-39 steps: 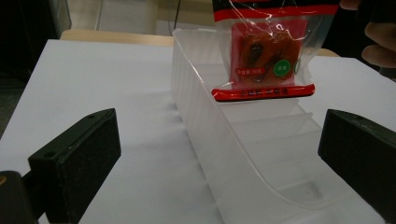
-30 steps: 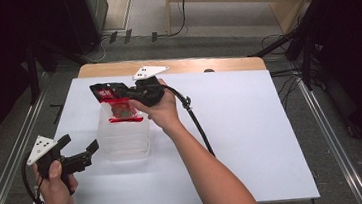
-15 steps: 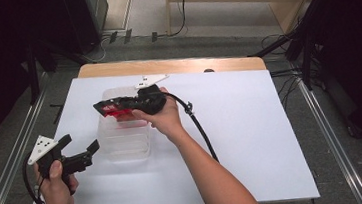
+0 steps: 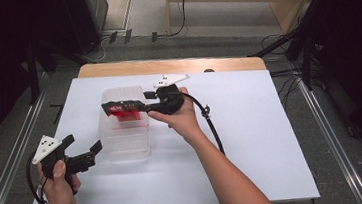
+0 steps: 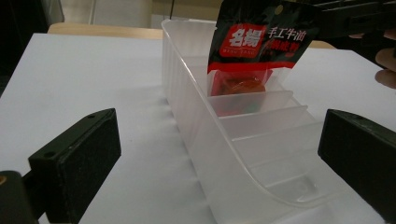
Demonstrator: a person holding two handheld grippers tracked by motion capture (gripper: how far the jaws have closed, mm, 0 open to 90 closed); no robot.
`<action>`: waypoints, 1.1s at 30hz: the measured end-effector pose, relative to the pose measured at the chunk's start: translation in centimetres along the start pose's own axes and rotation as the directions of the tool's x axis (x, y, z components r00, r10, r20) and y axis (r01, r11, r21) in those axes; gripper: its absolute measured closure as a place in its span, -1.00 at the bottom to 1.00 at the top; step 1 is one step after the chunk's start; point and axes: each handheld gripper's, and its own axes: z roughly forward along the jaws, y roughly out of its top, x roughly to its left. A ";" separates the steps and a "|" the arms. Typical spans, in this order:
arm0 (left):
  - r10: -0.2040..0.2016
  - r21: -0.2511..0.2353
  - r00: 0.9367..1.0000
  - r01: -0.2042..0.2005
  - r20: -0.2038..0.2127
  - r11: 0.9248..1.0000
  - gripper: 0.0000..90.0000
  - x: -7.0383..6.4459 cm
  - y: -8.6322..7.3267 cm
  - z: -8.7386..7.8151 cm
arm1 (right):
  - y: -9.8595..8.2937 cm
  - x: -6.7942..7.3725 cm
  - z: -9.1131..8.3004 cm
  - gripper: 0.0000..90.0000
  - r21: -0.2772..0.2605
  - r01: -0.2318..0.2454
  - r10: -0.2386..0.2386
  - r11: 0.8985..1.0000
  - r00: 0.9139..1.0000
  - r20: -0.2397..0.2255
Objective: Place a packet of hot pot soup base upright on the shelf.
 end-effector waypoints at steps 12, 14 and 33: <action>0.007 0.011 1.000 -0.007 0.001 1.000 -1.00 -0.1 -0.1 0.2 | -1.8 -1.0 -4.3 -0.77 -0.004 -0.035 0.035 0.999 0.993 0.114; 0.007 0.012 1.000 -0.007 -0.001 1.000 -1.00 -0.2 -0.1 0.2 | -2.3 -1.1 -4.9 -0.83 -0.009 -0.037 0.038 0.999 0.992 0.117; 0.012 0.015 1.000 -0.012 0.000 1.000 -1.00 -0.4 -0.1 0.3 | -6.3 -2.5 -10.7 -0.89 -0.044 -0.112 0.118 0.993 0.975 0.189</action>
